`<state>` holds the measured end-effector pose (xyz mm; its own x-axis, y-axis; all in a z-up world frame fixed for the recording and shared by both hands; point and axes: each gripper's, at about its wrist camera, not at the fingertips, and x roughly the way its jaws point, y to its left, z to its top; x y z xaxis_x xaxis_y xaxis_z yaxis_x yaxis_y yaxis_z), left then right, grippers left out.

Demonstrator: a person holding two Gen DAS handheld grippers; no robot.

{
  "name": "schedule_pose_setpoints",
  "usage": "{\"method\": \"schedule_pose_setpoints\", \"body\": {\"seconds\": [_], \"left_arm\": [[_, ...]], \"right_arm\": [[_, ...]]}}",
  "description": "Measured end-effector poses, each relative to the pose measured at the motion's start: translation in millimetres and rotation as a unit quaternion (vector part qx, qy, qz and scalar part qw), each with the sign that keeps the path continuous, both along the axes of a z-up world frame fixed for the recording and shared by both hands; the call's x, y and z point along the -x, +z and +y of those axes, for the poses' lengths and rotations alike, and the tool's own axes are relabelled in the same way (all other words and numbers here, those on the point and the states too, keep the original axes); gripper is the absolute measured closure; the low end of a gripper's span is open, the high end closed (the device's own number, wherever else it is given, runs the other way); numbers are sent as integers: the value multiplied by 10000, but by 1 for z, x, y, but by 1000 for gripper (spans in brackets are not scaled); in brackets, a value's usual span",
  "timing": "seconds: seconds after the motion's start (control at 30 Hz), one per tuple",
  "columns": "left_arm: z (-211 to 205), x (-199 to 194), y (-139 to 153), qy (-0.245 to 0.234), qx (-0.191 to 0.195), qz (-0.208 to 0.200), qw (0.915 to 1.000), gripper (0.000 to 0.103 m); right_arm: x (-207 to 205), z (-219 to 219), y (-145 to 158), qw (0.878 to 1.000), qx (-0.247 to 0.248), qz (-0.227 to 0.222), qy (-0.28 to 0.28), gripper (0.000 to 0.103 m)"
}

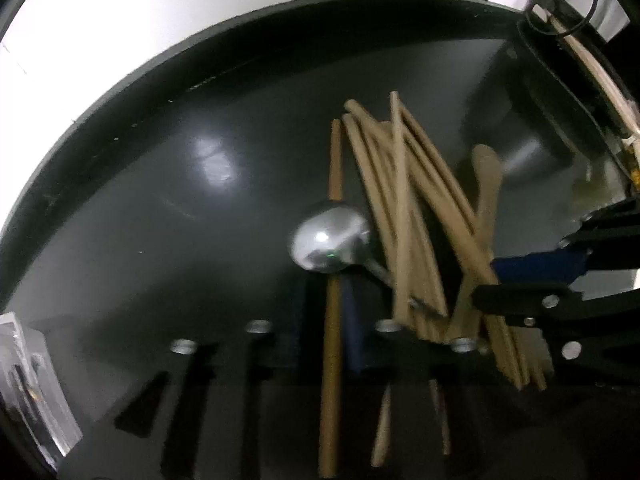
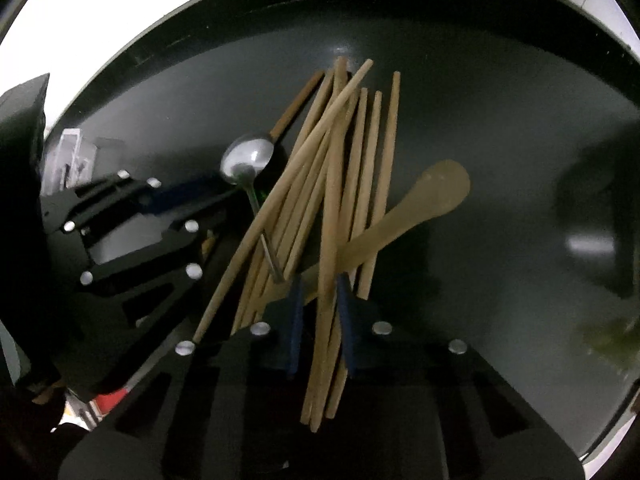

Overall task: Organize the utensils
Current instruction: 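Return both tools to the chopsticks and grasp one chopstick with each tool, then carry the chopsticks to the clear container and release them inside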

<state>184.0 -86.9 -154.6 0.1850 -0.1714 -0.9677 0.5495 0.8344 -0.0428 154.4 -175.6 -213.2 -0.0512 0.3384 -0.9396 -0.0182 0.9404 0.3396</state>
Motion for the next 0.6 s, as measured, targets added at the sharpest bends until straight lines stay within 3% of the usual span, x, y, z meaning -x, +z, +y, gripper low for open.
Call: {"method": "schedule_pose_setpoints", "body": {"seconds": [0.2,0.6], "left_arm": [[19,-4,8,410,231,240,9986,98],[113,9,71,1396,435,-270,9889,98]], "right_arm": [[4,-16,10,9997,6,-165,-158,95],[16,-32,59,9964,63,-746,-394,95]]}}
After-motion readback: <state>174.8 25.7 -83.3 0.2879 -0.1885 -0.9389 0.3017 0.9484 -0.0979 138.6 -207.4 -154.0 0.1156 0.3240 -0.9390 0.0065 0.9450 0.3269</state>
